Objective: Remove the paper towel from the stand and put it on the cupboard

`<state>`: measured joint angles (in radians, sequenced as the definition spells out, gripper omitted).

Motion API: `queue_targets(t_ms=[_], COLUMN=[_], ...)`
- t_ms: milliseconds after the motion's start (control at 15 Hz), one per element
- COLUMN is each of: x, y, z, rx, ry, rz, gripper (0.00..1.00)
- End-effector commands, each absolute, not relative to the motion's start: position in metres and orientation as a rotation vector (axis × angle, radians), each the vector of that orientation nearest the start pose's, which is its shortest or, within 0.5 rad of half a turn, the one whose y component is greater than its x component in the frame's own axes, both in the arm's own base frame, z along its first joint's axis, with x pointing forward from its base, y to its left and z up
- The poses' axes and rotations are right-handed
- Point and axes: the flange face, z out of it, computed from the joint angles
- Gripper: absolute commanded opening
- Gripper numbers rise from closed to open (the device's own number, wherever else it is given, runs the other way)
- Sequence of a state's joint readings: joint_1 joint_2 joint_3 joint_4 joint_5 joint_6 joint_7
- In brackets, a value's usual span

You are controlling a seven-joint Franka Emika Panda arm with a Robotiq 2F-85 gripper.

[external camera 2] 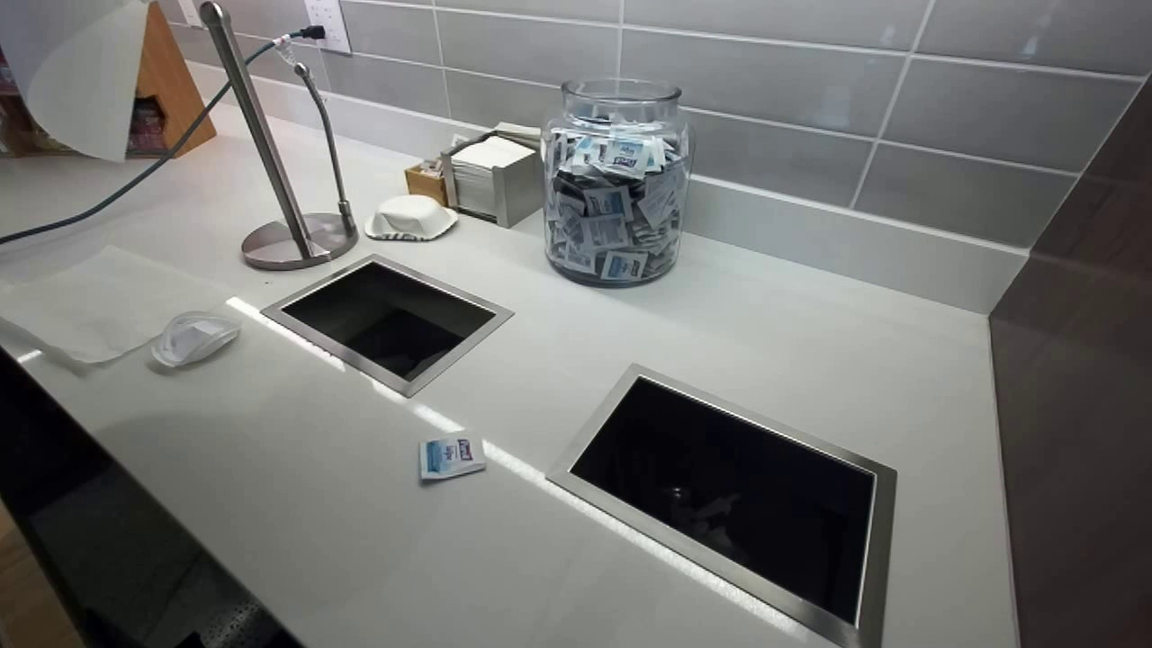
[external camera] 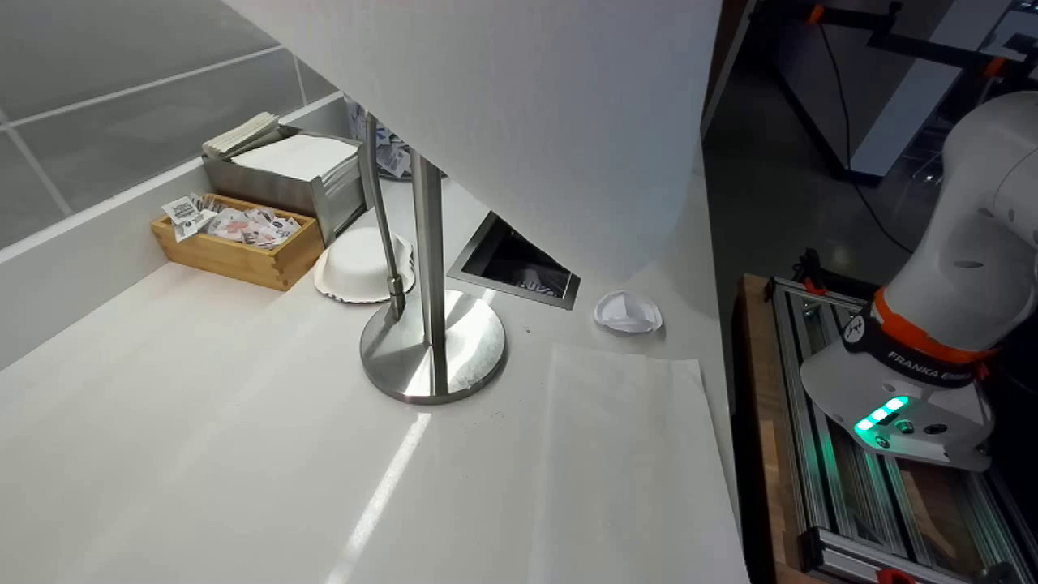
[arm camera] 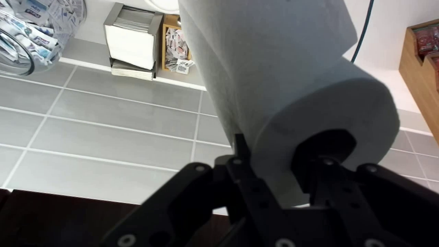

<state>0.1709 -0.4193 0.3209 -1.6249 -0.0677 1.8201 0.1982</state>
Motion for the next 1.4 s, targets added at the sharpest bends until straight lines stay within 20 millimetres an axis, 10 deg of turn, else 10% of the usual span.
queue_targets(t_ms=[0, 600, 1333], x=[0.336, 0.342, 0.372], y=[0.247, 0.238, 0.217], z=[0.826, 0.807, 0.726], rx=[-2.906, -2.861, -2.858], ry=[-0.455, -0.379, -0.277], rz=[-0.921, -0.766, -0.489], gripper=[0.11, 0.11, 0.11])
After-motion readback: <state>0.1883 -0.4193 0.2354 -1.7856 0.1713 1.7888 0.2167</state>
